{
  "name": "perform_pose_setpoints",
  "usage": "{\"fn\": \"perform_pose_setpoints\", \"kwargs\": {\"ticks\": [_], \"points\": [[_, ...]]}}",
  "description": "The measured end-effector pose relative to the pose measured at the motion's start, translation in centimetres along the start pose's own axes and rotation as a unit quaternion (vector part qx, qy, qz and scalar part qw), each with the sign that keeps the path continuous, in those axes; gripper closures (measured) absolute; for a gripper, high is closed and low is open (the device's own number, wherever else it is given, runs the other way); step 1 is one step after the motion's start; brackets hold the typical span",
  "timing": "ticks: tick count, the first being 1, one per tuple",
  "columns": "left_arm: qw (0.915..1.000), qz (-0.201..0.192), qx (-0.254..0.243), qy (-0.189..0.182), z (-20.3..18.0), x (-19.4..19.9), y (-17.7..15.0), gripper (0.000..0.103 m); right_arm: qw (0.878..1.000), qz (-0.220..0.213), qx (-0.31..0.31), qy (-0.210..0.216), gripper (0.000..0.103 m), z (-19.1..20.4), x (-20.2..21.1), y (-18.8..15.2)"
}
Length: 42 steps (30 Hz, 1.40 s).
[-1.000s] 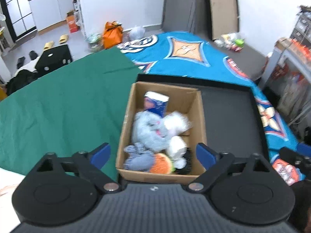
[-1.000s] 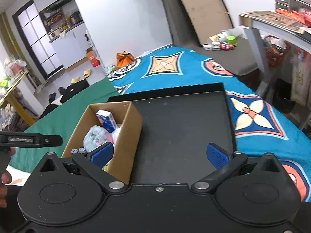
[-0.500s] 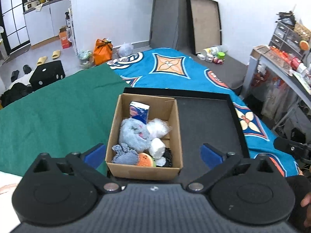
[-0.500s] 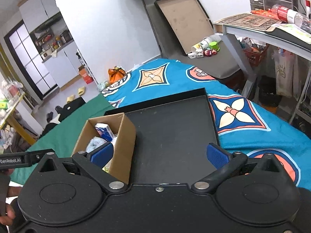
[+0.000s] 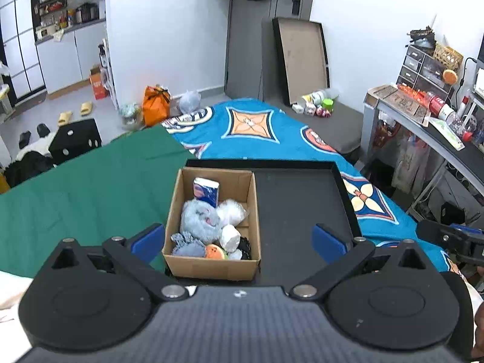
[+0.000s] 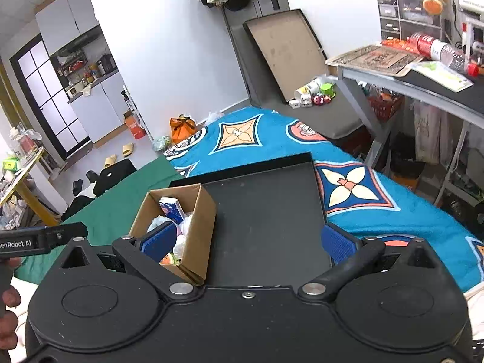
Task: Organize soft objects
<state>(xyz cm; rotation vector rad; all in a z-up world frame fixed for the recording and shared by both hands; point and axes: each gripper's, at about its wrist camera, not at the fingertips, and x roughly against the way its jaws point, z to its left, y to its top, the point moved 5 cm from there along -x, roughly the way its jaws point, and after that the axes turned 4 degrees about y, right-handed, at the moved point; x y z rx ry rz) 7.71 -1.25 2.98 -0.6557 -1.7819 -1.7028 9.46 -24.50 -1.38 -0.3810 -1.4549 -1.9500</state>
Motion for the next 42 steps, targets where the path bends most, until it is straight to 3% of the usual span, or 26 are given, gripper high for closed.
{"fn": "perform_pose_setpoints", "kwargs": {"ticks": [14, 42], "points": [[0.9996, -0.026, 0.006, 0.000, 0.6, 4.0, -0.6, 0.000, 0.999, -0.039, 0.012, 0.002, 0.000, 1.4, 4.5, 0.6], [0.9995, -0.029, -0.008, 0.010, 1.3, 7.4, -3.7, 0.000, 0.998, -0.032, 0.036, -0.030, 0.000, 3.1, 7.1, -2.5]]}}
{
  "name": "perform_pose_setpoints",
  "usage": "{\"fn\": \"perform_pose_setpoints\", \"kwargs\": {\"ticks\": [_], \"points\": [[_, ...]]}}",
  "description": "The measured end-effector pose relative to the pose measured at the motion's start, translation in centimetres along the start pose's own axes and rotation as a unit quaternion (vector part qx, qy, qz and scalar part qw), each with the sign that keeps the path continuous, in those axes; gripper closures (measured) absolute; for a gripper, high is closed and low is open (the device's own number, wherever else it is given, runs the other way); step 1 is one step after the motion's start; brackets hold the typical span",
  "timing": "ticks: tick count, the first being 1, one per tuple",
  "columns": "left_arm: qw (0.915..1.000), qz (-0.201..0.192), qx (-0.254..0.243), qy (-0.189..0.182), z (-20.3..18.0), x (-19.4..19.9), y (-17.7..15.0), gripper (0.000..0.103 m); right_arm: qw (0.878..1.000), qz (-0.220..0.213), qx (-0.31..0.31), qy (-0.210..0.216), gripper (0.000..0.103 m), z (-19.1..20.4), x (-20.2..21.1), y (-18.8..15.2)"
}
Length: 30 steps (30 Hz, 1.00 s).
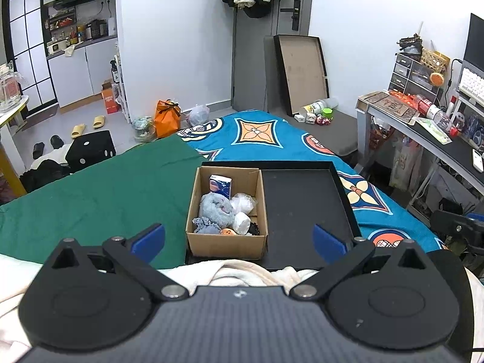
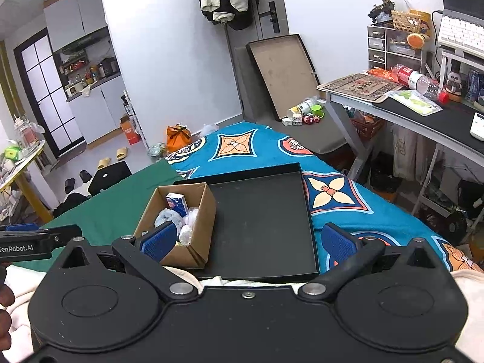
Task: Organize soft objects
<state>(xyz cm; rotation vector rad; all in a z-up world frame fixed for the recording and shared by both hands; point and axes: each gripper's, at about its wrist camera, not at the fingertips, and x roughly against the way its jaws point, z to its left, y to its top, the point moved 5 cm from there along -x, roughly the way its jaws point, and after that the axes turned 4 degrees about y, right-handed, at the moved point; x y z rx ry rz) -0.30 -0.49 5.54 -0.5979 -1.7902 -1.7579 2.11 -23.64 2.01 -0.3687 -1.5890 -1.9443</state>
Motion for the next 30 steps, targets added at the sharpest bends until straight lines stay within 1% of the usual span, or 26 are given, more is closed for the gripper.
{"fn": "perform_pose_setpoints", "kwargs": {"ticks": [20, 30], "points": [[0.9999, 0.003, -0.008, 0.008, 0.3, 0.9, -1.0, 0.000, 1.000, 0.007, 0.018, 0.010, 0.000, 1.0, 0.7, -0.5], [0.9999, 0.005, -0.006, 0.013, 0.7, 1.1, -1.4, 0.000, 1.000, 0.008, 0.017, 0.005, 0.000, 1.1, 0.9, -0.8]]}}
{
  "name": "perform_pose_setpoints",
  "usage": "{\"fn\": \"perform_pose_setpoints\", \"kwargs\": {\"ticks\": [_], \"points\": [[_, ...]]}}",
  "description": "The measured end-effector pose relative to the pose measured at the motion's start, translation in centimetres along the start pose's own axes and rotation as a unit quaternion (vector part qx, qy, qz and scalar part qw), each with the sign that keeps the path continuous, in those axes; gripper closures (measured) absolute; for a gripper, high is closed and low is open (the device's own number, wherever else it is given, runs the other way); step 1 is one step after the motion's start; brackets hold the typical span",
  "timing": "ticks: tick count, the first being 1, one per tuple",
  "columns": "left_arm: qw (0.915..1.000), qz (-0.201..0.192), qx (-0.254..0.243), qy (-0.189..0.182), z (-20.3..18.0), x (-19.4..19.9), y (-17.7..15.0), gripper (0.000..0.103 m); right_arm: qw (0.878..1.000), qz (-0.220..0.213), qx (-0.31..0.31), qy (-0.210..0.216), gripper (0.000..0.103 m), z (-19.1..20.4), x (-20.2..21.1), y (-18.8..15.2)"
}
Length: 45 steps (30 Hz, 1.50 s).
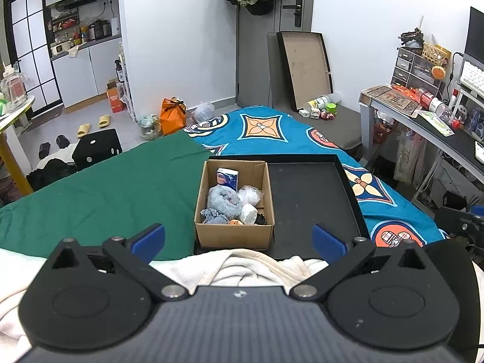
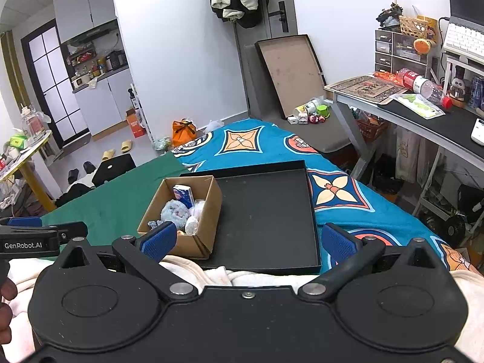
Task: Organize soft objects
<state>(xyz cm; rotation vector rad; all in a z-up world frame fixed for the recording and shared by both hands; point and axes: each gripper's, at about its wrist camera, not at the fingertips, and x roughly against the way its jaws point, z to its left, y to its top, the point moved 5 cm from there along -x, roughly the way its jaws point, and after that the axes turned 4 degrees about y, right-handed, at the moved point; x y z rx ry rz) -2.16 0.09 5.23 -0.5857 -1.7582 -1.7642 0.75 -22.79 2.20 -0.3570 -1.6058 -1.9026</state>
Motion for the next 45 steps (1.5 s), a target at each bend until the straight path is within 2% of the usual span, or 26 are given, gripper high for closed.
{"fn": "perform_pose_setpoints", "kwargs": {"ticks": [45], "points": [[0.9999, 0.010, 0.005, -0.003, 0.27, -0.57, 0.06, 0.000, 1.000, 0.008, -0.002, -0.003, 0.000, -0.26, -0.65, -0.13]]}}
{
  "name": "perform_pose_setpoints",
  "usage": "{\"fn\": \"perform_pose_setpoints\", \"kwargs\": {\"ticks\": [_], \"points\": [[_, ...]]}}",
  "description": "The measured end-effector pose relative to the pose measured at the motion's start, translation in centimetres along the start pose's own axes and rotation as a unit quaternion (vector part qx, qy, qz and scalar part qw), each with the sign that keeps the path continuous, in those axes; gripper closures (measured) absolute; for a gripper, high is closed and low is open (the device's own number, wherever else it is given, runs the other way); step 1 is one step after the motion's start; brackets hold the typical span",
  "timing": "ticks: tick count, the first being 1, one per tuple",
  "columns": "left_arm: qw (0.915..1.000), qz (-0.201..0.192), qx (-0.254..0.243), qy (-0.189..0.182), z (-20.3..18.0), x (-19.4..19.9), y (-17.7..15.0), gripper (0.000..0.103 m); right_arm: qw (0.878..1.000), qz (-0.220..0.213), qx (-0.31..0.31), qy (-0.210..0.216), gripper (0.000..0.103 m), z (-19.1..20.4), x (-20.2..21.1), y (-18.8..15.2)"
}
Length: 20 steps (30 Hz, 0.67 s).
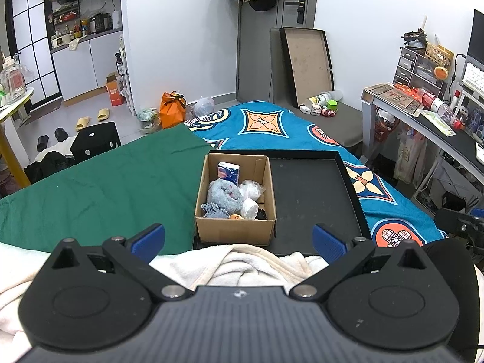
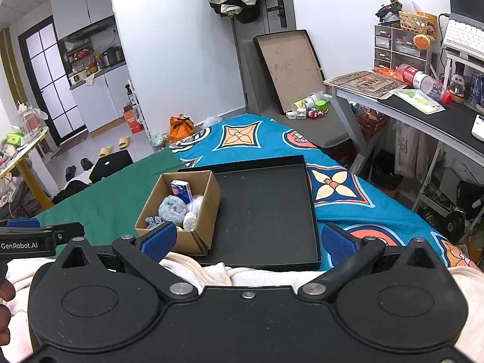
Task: Organize soft objects
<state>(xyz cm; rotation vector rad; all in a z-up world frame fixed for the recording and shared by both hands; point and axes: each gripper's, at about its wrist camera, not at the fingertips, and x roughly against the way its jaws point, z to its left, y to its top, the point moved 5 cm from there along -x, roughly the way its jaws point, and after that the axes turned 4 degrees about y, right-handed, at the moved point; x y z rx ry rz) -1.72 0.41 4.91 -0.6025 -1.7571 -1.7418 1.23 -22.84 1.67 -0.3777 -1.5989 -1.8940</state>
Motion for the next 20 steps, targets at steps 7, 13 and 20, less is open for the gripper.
{"fn": "perform_pose_setpoints", "kwargs": {"ticks": [7, 13, 20], "points": [[1.0000, -0.001, -0.002, -0.003, -0.28, -0.16, 0.04, 0.000, 1.000, 0.003, 0.000, 0.000, 0.000, 0.07, -0.14, -0.19], [1.0000, -0.001, -0.004, -0.003, -0.51, -0.22, 0.05, 0.000, 1.000, 0.004, -0.001, 0.000, 0.000, 0.00, -0.22, -0.29], [0.9999, -0.002, -0.007, -0.008, -0.89, -0.29, 0.01, 0.000, 1.000, 0.009, -0.003, -0.001, 0.000, -0.05, -0.41, -0.56]]}}
